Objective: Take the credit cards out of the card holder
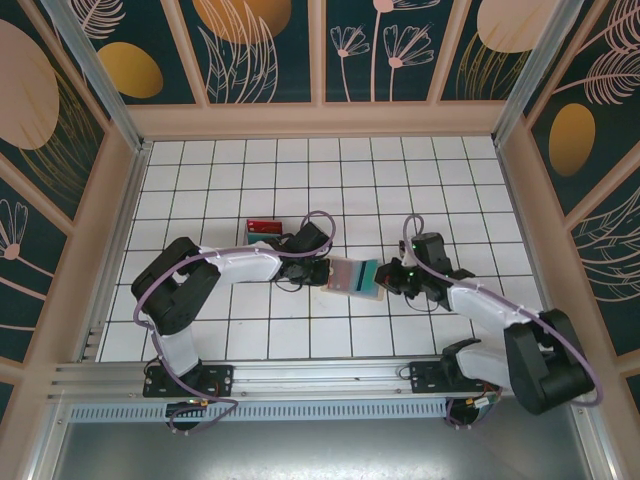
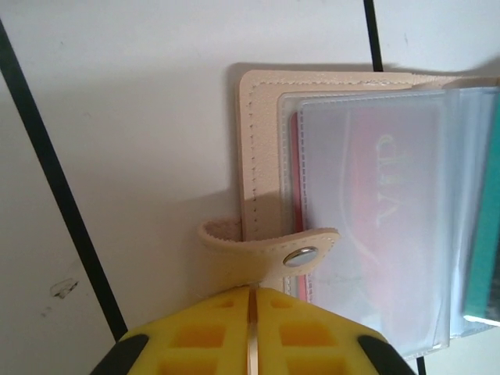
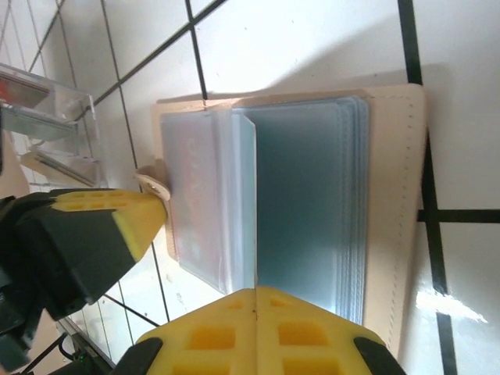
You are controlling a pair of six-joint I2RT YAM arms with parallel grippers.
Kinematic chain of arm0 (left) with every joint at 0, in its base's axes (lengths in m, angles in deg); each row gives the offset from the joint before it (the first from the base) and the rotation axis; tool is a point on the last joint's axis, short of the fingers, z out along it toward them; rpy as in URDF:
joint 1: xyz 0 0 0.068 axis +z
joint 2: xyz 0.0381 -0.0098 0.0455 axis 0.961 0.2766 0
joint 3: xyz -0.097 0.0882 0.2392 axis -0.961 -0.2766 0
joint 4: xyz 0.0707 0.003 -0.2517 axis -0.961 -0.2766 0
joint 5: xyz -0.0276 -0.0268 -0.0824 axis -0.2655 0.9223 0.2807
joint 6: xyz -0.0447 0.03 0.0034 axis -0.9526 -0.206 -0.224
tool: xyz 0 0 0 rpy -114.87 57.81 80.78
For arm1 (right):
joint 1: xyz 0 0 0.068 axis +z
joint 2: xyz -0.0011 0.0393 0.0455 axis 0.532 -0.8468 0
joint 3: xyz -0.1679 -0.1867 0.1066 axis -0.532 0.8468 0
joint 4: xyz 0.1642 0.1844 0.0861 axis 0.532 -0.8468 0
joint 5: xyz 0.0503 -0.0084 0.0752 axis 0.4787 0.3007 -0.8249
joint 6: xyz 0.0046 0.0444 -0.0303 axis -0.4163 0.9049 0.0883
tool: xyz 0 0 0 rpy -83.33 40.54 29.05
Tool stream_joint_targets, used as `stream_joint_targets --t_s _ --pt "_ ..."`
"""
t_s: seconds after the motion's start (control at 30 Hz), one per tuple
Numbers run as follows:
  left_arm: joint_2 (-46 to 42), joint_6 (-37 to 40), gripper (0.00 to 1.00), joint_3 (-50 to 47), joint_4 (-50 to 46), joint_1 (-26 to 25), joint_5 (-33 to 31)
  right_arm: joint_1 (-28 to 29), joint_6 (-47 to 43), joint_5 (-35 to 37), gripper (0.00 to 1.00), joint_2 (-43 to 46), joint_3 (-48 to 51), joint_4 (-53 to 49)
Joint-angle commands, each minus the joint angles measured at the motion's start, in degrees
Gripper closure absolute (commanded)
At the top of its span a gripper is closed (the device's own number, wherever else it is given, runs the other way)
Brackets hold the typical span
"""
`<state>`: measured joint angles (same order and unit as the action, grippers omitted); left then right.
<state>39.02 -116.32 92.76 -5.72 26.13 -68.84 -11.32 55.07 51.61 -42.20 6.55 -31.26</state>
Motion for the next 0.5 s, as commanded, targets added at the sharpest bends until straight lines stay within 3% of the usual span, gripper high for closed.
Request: stream_joint_targets --t_s 0.0,0.07,0.2,0.3,0.47 --pt "-0.19 0.22 0.77 1.9 -3.5 -0.52 0.08 -0.86 -3.35 0.67 1.0 4.08 0.21 -5.28" --pt "-1.44 -0.39 0.73 2.85 -3.5 -0.43 0.13 -0.96 -4.24 1.05 1.0 5.85 -0.62 -6.78" --pt "-4.94 -2.43 0.5 4.19 -1.58 0.34 2.01 -1.41 -6.26 2.62 1.0 8.31 -2.78 -9.49" --pt "-8.64 -4.41 0.41 3.83 1.62 1.63 4.41 -2.26 -6.98 2.34 1.0 9.11 -3.59 -10.05" --pt "-12.23 -10.42 0.4 -0.13 13.53 4.1 15.41 -2.97 -5.46 -4.96 1.0 11.09 -3.34 -3.03"
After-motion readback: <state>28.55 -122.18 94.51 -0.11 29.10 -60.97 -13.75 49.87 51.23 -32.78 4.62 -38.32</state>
